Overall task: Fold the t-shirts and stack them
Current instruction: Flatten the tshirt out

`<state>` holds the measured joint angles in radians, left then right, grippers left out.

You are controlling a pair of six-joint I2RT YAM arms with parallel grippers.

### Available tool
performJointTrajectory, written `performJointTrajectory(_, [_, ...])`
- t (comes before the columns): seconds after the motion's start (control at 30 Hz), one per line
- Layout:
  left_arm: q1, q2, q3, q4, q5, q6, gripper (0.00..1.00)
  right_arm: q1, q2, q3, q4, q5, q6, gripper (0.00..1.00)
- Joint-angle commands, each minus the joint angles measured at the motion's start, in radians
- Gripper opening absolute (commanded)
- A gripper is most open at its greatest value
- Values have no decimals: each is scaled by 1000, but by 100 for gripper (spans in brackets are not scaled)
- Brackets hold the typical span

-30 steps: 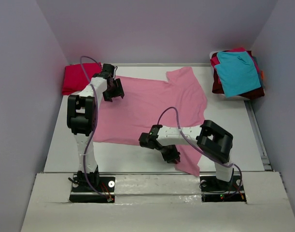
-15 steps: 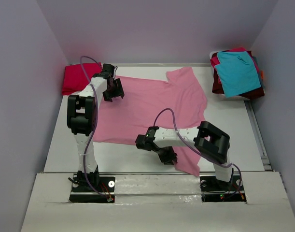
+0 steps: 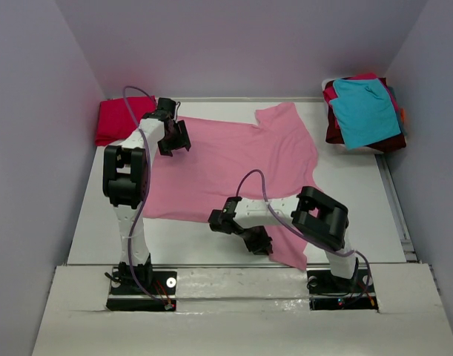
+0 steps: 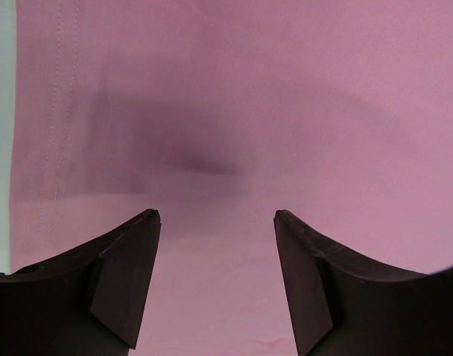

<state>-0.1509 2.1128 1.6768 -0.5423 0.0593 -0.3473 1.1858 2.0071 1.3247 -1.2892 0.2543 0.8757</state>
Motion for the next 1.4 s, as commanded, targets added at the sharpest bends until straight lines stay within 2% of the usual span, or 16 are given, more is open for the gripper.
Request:
performJointTrajectory(0.0, [-1,-11,18,-8,2,19,74,9,-2,-4,1,16,8,13])
performJointTrajectory(0.1, [-1,-13,18,-10,-1,19,74,9,-7,4,-5,23,14,7])
performJointTrajectory(0.47, [-1,-13,1,-4,1,21,74,0,-126,47,-22,43,49,7])
performJointTrajectory(0.7, [-1,-11,0,-2,4,21,74,-77,-243,16,-27,57,83,7])
performJointTrajectory(0.87, [-1,-13,1,-5,7,22,74,-133,-287,-59,40,-18,71,7])
performJointTrajectory(1.1, [-1,-17,-2,-4,14,25,74,-163,-248,-104,68,-53,59,8])
performJointTrajectory(1.27, [-1,-17,-2,-4,17,27,74,-182,-222,-136,111,-89,52,17])
performJointTrajectory(1.37, [-1,-19,-6,-1,19,27,74,-205,-208,-160,128,-90,57,18])
